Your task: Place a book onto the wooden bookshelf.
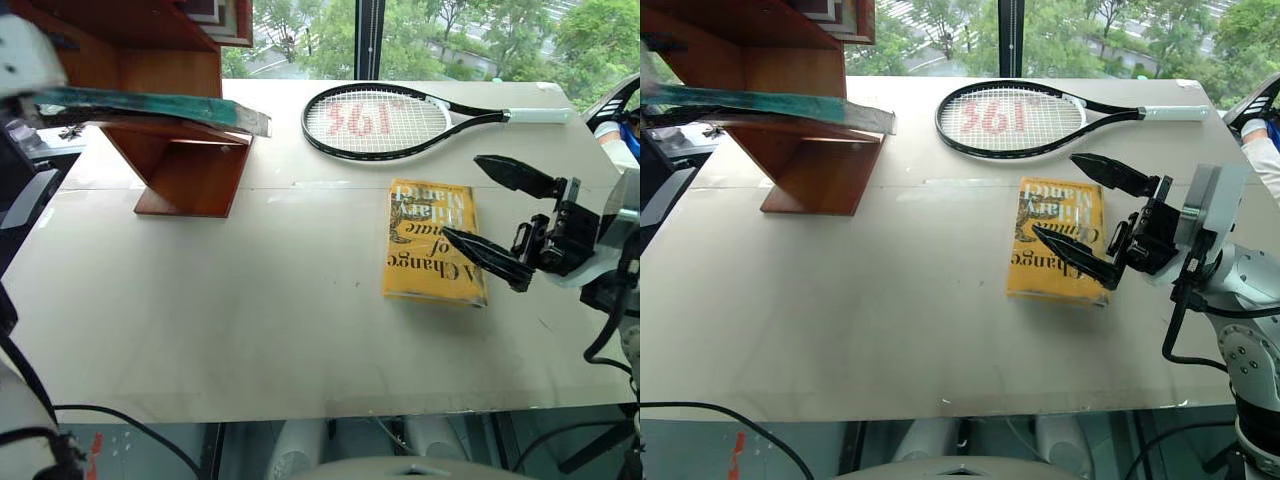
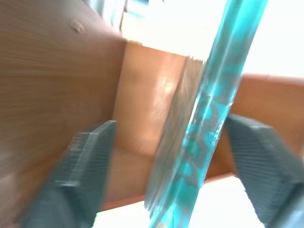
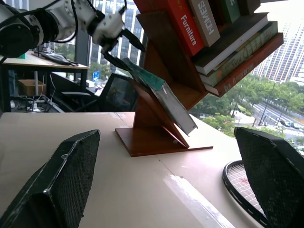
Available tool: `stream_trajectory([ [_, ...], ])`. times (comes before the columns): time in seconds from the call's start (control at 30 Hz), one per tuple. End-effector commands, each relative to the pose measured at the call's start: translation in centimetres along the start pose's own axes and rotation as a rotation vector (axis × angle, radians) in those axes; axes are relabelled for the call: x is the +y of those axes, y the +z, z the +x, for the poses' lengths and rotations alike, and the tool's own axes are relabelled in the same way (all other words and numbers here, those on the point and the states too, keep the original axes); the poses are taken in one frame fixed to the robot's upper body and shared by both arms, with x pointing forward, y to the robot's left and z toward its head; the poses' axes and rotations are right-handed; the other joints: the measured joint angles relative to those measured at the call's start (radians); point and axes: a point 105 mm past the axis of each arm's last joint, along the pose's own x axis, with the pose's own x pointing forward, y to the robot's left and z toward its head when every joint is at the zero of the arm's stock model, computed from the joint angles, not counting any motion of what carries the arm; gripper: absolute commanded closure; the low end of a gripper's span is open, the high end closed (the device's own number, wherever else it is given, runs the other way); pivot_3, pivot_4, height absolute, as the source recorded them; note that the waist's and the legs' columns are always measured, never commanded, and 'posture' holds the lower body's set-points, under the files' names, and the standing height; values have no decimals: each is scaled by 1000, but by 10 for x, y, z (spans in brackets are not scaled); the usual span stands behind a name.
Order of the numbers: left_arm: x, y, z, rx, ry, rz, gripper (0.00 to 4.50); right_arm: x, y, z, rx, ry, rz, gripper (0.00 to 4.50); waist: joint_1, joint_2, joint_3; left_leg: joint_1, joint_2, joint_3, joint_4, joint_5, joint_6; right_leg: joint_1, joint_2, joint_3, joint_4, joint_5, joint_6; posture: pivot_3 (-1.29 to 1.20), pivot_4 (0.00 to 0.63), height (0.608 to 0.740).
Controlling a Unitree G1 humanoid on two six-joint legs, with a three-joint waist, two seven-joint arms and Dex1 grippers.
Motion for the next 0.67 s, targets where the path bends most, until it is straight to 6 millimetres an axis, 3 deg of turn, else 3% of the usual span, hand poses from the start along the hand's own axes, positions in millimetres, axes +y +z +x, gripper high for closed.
stream_trajectory([
  [0.03, -13, 113, -16, -454, -185, -228, 592, -6, -6, -13, 62, -23, -3, 0, 0, 1, 1, 0, 0, -1, 0, 0, 0, 0, 0, 0, 0, 0, 0, 0, 150, 740],
  [0.1, -49, 149, -7, -555, -340, -339, 592, -9, -12, -21, 109, -43, 0, 0, 7, -3, 0, -2, 1, -6, 2, 0, 0, 1, -1, -2, -1, 0, 0, 0, 150, 740],
  [0.13, -61, 157, -4, -583, -369, -379, 592, -11, -14, -25, 125, -54, 0, 0, 6, 0, -1, -2, 1, -6, 2, 0, 0, 2, -2, -2, -2, 0, 0, 0, 150, 740],
  [0.23, -105, 152, 34, -643, -354, -597, 592, -19, -25, -52, 257, -113, -19, 0, 9, 14, -7, 3, -1, -3, 1, 0, 0, 3, -4, 2, -1, 0, 1, 0, 150, 740],
  [0.33, -152, 126, 68, -555, -244, -747, 592, -24, -35, -87, 398, -181, -32, 0, 8, 16, -9, 10, 1, -1, -1, 0, 0, 7, -1, 5, 1, 0, 0, 0, 150, 740],
  [0.4, -183, 101, 79, -467, -208, -853, 592, -24, -43, -110, 499, -213, -39, 0, 2, 11, -8, 12, 3, 2, -1, 0, 0, 7, 1, 8, 3, 0, -1, 0, 150, 740],
  [0.5, -221, 72, 77, -350, -218, -905, 592, -22, -50, -141, 602, -265, -25, 0, 5, 10, -8, 15, 5, 7, -4, 0, 0, 8, 3, 12, 1, 1, -3, 0, 150, 740],
  [0.57, -238, 51, 72, -282, -202, -927, 592, -20, -55, -162, 669, -299, -15, 0, 13, 11, -8, 18, 5, 9, -6, 0, 0, 11, 2, 13, -1, 1, -3, 0, 150, 740],
  [0.67, -253, 31, 62, -217, -184, -970, 592, -17, -57, -178, 711, -324, -7, 0, 23, 11, -8, 19, 5, 10, -5, -1, 2, 14, 1, 13, -5, 1, -3, 0, 150, 740],
])
